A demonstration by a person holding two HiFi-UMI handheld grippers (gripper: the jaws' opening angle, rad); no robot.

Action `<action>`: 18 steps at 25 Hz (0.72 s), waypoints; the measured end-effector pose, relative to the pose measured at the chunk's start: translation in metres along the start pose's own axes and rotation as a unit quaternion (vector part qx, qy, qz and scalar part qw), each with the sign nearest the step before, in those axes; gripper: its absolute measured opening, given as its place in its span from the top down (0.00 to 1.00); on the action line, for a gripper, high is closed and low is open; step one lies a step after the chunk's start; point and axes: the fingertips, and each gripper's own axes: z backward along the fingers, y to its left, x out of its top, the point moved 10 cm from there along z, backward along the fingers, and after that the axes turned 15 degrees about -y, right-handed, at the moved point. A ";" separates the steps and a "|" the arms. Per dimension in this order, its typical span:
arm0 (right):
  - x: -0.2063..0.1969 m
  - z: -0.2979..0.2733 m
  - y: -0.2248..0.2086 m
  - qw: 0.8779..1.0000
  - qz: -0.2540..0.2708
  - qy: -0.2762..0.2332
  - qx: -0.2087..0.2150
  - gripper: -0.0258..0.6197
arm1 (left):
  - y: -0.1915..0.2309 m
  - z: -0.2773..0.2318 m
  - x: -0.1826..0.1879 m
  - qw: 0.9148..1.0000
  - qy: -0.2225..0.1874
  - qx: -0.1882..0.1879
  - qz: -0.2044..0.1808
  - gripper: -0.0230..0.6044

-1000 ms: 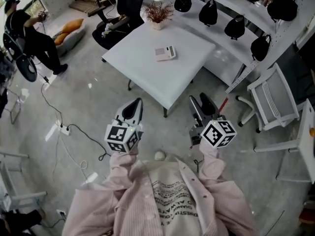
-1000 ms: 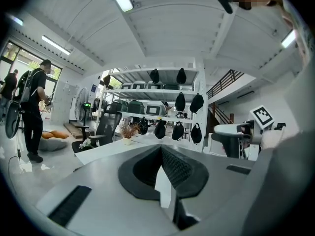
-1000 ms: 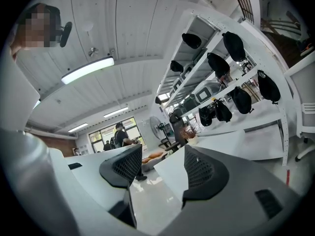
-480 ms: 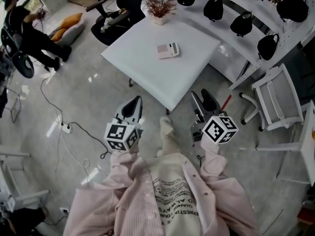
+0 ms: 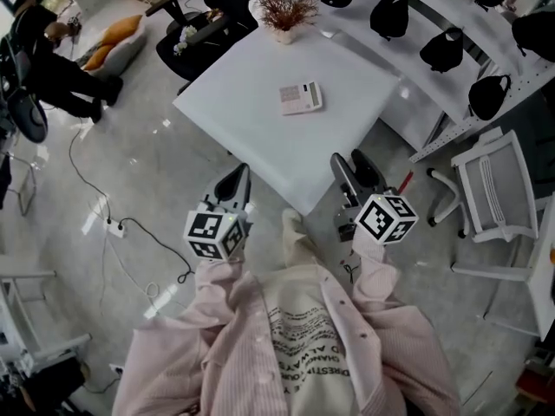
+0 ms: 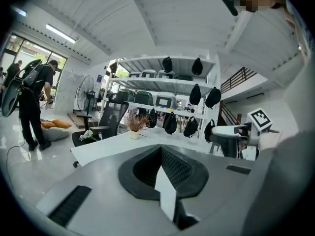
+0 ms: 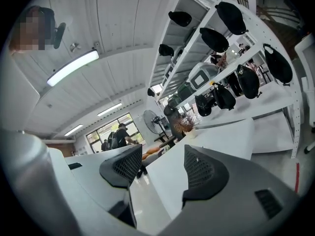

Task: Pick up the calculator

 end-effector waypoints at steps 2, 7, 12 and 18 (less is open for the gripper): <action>-0.001 -0.020 -0.010 1.000 -0.004 0.011 -0.003 0.60 | 0.008 -0.016 -0.002 1.000 0.007 0.004 0.005 0.96; -0.005 -0.069 -0.034 0.999 -0.015 0.037 -0.007 0.60 | 0.029 -0.060 -0.006 1.000 0.025 0.011 0.012 0.96; -0.015 -0.105 -0.062 0.998 -0.032 0.060 -0.016 0.60 | 0.044 -0.096 -0.017 0.999 0.047 0.014 0.019 0.96; -0.027 -0.148 -0.092 0.995 -0.044 0.086 -0.023 0.60 | 0.058 -0.138 -0.029 0.997 0.069 0.018 0.033 0.96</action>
